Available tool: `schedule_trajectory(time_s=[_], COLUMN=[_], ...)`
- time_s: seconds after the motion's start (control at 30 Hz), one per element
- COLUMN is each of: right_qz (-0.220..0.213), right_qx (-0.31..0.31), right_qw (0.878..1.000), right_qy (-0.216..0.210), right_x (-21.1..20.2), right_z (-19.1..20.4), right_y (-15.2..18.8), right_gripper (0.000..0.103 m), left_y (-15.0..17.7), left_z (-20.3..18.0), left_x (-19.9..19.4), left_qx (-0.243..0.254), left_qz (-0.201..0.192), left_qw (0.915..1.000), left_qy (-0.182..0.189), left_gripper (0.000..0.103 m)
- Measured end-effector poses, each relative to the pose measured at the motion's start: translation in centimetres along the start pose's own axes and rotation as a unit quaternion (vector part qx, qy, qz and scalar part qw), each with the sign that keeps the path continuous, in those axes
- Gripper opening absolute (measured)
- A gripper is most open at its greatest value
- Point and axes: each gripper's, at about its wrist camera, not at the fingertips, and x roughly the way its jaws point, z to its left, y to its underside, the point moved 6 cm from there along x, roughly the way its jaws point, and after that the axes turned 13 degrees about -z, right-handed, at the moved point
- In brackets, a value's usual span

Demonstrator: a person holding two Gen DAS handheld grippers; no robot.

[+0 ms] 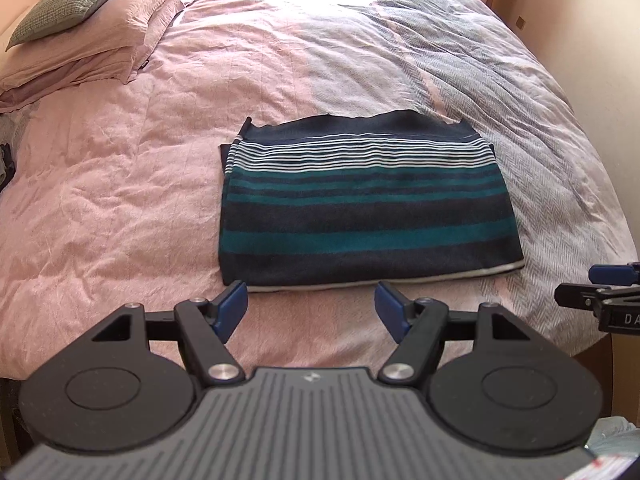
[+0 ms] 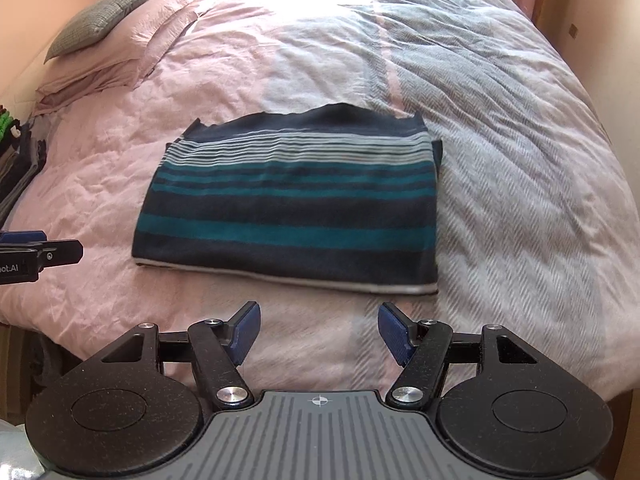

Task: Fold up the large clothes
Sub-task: 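Move both grippers to one side edge of the folded sweater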

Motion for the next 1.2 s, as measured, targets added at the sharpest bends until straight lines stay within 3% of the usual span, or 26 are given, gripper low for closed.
schedule_trajectory(time_s=[0.27,0.57,0.73,0.83,0.97,1.0,1.1,1.2], right_qz=[-0.008,-0.010,-0.026,-0.027,-0.046,-0.045,-0.028,-0.016], right_qx=[-0.010,0.081,0.212,0.264,0.327,0.331,0.325,0.336], right_qw=[1.000,0.995,0.969,0.955,0.927,0.923,0.927,0.927], right_qy=[-0.025,-0.061,-0.125,-0.133,-0.176,-0.188,-0.186,-0.163], right_x=[6.0,17.1,21.7,24.0,25.3,25.5,26.3,25.8], right_z=[-5.6,-16.1,-19.7,-21.1,-22.2,-22.0,-21.3,-21.1], right_y=[-3.9,-2.8,-1.8,-0.9,-0.4,-0.5,-0.8,-1.2], right_gripper=[0.062,0.062,0.062,0.062,0.062,0.058,0.029,0.019], left_y=[-2.7,-2.1,-2.2,-2.3,-2.5,-2.5,-2.5,-2.4], left_z=[-1.1,2.4,3.9,4.3,4.7,4.8,5.6,7.0], left_x=[5.5,11.2,13.5,14.3,14.9,15.1,15.6,16.0], left_qx=[-0.034,-0.091,-0.123,-0.146,-0.154,-0.155,-0.166,-0.171], left_qz=[0.009,0.039,0.052,0.060,0.061,0.060,0.062,0.062], left_qw=[0.9992,0.9926,0.9874,0.9843,0.9838,0.9838,0.9823,0.9817], left_qy=[-0.017,-0.070,-0.084,-0.079,-0.068,-0.067,-0.060,-0.058], left_gripper=[0.067,0.067,0.067,0.067,0.067,0.067,0.067,0.067])
